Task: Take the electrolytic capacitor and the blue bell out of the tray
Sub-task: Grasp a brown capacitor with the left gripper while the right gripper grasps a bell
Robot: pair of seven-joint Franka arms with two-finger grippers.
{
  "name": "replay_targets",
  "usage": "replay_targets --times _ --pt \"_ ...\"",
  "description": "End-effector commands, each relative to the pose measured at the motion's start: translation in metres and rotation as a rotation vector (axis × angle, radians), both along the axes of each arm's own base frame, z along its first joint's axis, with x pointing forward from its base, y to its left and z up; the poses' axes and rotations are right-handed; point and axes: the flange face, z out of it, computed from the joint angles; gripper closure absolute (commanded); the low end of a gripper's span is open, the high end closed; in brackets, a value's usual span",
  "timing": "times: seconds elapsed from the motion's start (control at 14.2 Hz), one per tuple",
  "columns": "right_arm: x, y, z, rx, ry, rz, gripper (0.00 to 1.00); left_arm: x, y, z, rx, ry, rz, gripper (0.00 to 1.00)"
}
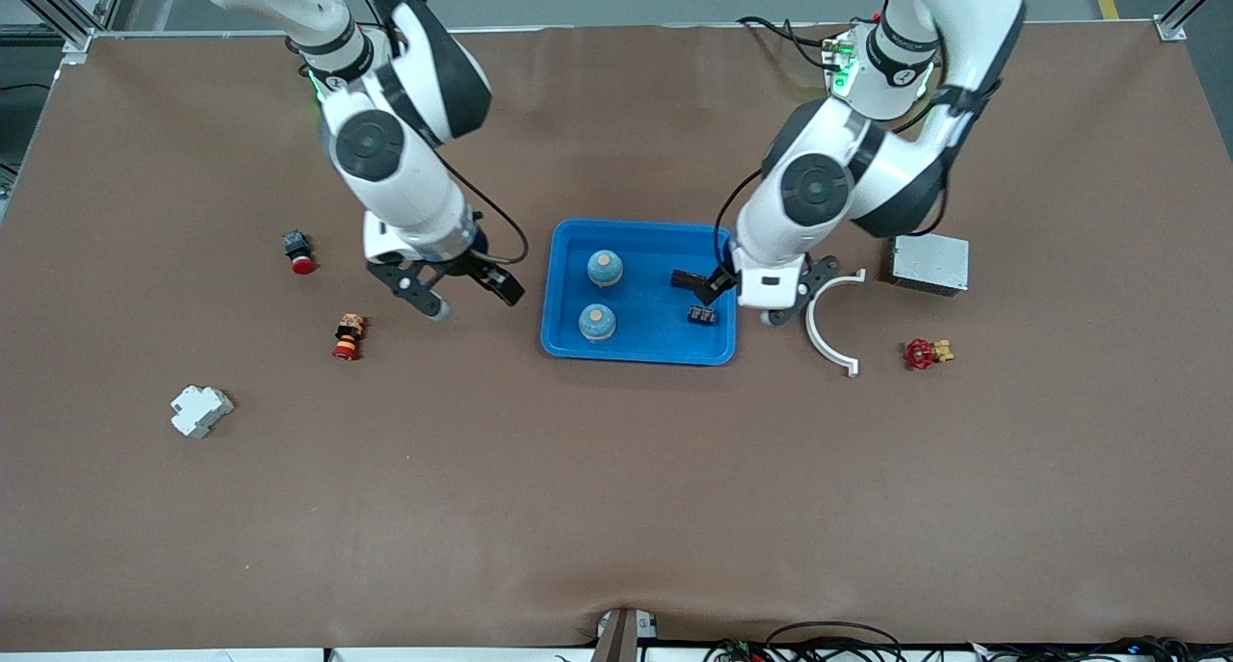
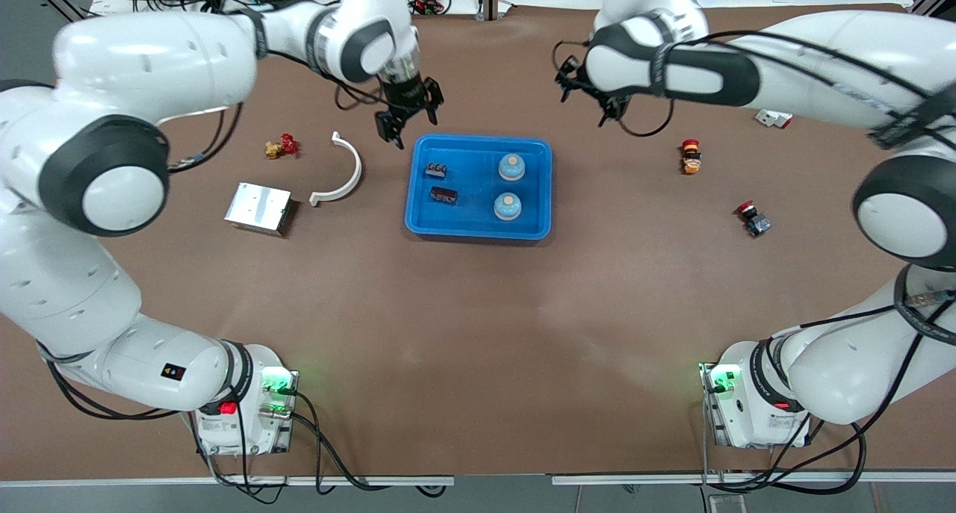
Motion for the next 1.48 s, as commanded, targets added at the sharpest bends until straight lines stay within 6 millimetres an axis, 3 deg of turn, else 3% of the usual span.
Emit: replay_targets --times 0.0,0.35,0.56,0.91,1.12,1.41 --pt "0.006 0.027 -0.024 -0.024 0.006 -0.042 0.0 -0.006 -0.027 -0.04 0.049 -0.057 0.112 0.04" --pt "0.009 0.085 -0.09 -0.128 -0.006 -0.106 0.0 -0.019 -0.049 -0.097 0.031 -0.036 0.201 0.16" --pt "0.011 0.103 -0.117 -0.137 0.002 -0.122 0.0 -0.027 -0.053 -0.116 0.048 -0.016 0.217 0.21" --pt "0.004 0.119 -0.137 -0.111 -0.022 -0.151 0.0 -0.04 -0.059 -0.131 0.087 -0.021 0.199 0.23" --pt "0.001 0.122 -0.141 -0.111 -0.019 -0.158 0.0 -0.043 -0.061 -0.136 0.094 -0.014 0.193 0.42" --pt "-0.002 0.127 -0.15 -0.103 -0.025 -0.186 0.0 -0.051 -0.058 -0.14 0.111 -0.002 0.184 0.4"
